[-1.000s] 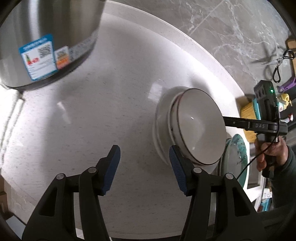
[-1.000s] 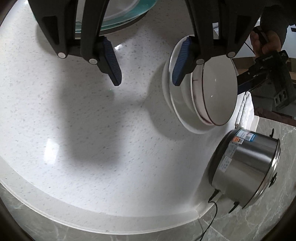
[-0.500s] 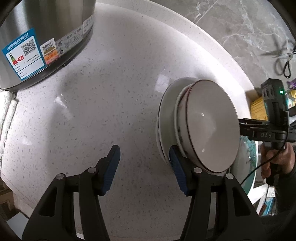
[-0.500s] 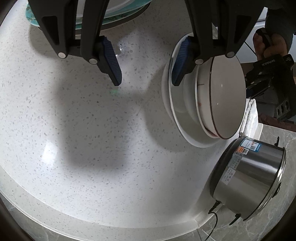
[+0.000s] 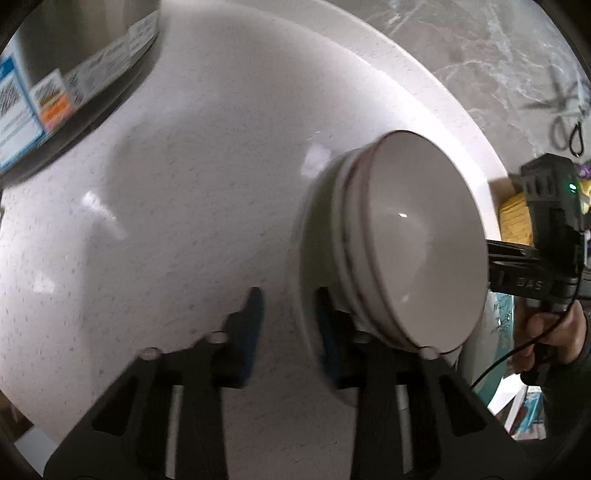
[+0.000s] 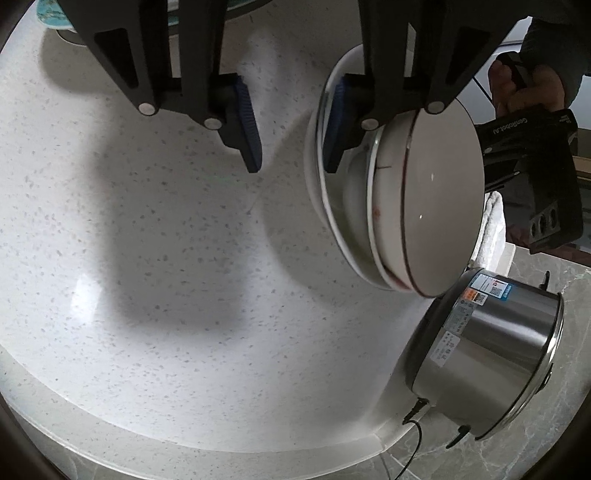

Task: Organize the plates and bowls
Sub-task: 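Close the left tool on the white plate stack rim while the right tool grips it, then lift the white plate and bowl stack with both tools toward the teal plates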

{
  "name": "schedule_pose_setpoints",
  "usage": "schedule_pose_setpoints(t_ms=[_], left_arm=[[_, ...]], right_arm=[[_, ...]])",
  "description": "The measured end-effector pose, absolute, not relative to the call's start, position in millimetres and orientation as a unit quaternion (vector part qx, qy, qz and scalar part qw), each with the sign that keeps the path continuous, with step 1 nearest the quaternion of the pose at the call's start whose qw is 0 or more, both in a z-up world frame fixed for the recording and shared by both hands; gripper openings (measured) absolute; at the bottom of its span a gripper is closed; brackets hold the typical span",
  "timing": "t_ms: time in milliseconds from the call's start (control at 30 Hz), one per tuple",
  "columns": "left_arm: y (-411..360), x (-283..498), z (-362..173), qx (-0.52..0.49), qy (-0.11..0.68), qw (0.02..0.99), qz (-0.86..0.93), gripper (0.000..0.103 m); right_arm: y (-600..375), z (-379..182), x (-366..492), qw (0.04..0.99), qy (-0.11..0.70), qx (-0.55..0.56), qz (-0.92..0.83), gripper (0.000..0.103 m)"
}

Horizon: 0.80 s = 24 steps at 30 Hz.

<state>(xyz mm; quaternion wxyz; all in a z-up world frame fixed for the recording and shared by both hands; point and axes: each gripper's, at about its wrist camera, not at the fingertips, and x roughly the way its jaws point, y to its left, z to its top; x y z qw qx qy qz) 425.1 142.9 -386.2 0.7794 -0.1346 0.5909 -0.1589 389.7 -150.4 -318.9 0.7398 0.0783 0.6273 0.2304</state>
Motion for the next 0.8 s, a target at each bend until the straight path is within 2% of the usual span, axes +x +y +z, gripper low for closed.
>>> schedule_pose_setpoints(t_ms=[33,167,400,800], left_arm=[[139.3,426.1,-385.2,-0.129,0.587,0.782,-0.162,0.012],[133.6,430.8,-384.3,-0.126,0.583,0.787,-0.159,0.012],[119.7,425.8,-378.5,-0.090,0.572,0.800,-0.154,0.011],[121.8,423.4,-372.3,-0.093,0.581,0.794,-0.155,0.010]], right_arm=[[-149.3,-320.0,389.1,0.740,0.625,0.082,0.234,0.037],[-144.6,-324.7,388.3,0.730,0.626,0.105,0.254,0.019],[-138.1,-318.0,385.3,0.746,0.615,0.086,0.239,0.016],[-144.7,-315.4,380.9,0.751,0.615,0.093,0.223,0.015]])
